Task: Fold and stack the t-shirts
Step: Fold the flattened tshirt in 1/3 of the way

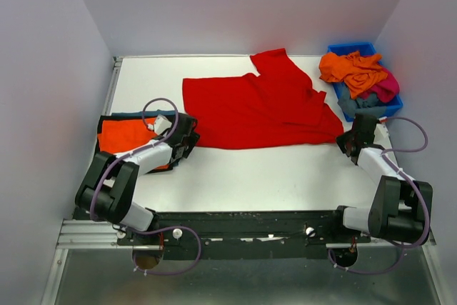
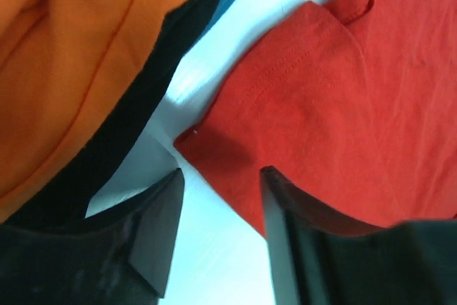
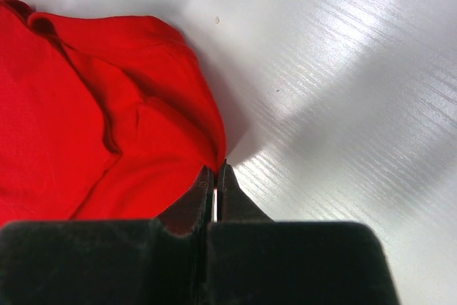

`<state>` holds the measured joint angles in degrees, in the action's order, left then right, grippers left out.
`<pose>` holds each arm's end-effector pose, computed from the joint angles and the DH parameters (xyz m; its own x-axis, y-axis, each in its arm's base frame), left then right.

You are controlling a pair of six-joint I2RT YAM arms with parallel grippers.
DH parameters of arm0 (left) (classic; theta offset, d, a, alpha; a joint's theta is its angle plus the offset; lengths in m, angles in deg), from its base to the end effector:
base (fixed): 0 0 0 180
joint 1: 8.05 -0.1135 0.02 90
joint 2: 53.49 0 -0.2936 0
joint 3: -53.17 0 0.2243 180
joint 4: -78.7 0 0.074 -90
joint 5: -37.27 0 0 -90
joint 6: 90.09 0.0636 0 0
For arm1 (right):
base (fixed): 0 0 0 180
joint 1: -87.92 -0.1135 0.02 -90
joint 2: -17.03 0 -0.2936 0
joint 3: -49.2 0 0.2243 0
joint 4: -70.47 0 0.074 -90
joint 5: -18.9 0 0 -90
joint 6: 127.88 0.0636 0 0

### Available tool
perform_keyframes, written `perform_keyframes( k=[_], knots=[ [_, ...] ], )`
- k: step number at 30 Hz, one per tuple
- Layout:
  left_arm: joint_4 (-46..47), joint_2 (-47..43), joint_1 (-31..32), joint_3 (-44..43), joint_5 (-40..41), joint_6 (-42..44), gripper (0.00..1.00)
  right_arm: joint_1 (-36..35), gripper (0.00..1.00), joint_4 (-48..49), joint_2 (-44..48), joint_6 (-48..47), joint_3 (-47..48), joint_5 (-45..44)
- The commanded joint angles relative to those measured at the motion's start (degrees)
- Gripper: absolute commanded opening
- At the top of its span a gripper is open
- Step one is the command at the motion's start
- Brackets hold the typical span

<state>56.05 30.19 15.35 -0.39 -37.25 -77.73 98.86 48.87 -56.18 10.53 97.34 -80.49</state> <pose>0.2486 -0.0891 0.1850 -0.3855 -0.8589 -0.3371 -0.6636 0.5119 -0.5455 0.2260 -0.0543 0.2001 -0.2518 0.8002 -0.5443 0.7314 0.5256 0.4344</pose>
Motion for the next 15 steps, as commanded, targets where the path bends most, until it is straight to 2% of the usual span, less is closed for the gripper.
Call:
perform_keyframes(
  k=[1, 4, 5, 7, 8, 15],
  knots=[
    [0.28, 3.41, 0.33, -0.98, 4.73, -4.43, 0.5, 0.31, 0.01, 0.64, -0.27, -0.41, -0.72, 0.07],
    [4.21, 5.08, 0.33, 0.33, 4.91, -6.72, 0.4, 0.4, 0.01, 0.55, -0.27, -0.41, -0.72, 0.16],
    [6.24, 5.53, 0.33, 0.77, 4.73, -7.34, 0.31, 0.4, 0.01, 0.55, -0.27, -0.41, -0.63, 0.07],
    [6.61, 6.23, 0.33, 0.34, 5.34, -7.35, 0.03, 0.31, 0.01, 0.64, -0.18, -0.41, -0.63, 0.07],
    [5.13, 5.71, 0.33, -0.27, 6.48, -7.26, 0.0, 0.31, 0.01, 0.64, 0.08, -0.5, -0.72, -0.02],
    [-10.51, -2.45, 0.33, -5.37, 13.95, -2.52, 0.0, 0.31, 0.01, -0.5, 6.23, -2.08, -0.28, 0.16]
  ],
)
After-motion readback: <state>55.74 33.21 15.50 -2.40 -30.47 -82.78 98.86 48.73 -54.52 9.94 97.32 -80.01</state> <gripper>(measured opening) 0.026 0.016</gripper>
